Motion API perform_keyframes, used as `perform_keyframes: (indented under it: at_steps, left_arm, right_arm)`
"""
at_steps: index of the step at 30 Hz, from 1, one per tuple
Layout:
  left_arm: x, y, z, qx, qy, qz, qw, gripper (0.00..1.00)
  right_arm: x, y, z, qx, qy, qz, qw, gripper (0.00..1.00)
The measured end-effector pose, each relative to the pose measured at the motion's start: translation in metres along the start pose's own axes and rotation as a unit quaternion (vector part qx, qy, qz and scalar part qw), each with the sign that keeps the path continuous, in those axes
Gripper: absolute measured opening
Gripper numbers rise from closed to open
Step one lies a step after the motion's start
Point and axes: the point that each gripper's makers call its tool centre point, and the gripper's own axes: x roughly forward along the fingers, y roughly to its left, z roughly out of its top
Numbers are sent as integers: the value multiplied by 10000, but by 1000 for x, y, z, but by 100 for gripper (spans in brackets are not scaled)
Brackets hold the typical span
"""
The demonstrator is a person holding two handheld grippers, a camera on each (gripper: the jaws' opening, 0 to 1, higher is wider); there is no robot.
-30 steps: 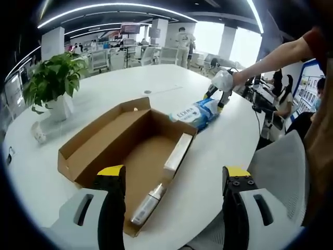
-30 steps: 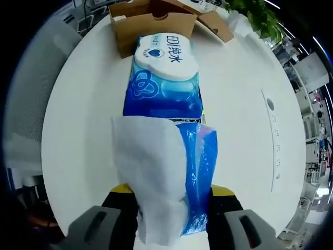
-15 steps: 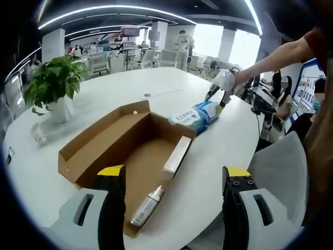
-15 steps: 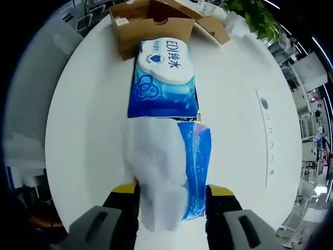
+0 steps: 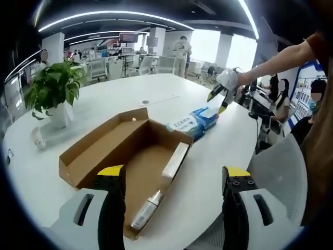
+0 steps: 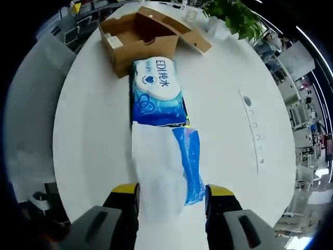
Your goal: Operate the shoe box by opening the lid, removing the specified soft item, and placing it in the target area until the item is outside and the box remains undamaged.
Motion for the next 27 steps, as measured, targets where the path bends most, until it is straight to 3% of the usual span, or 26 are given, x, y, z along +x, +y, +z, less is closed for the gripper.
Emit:
perform_keyframes:
  at_steps: [14, 19, 27]
  left_arm:
    - [-12, 1, 4, -38, -183, -24, 9998, 76]
    - [-16, 2, 2, -46, -214, -17, 9998, 76]
    - [-22, 8, -2, -114, -240, 23, 9996, 76]
  right_arm:
    - [-23, 5, 37, 920, -781, -235, 9924, 47]
    - [-26, 7, 61, 1486, -1266, -238, 9805, 47]
    - [-27, 16, 102, 1704, -1750, -118, 9696, 46]
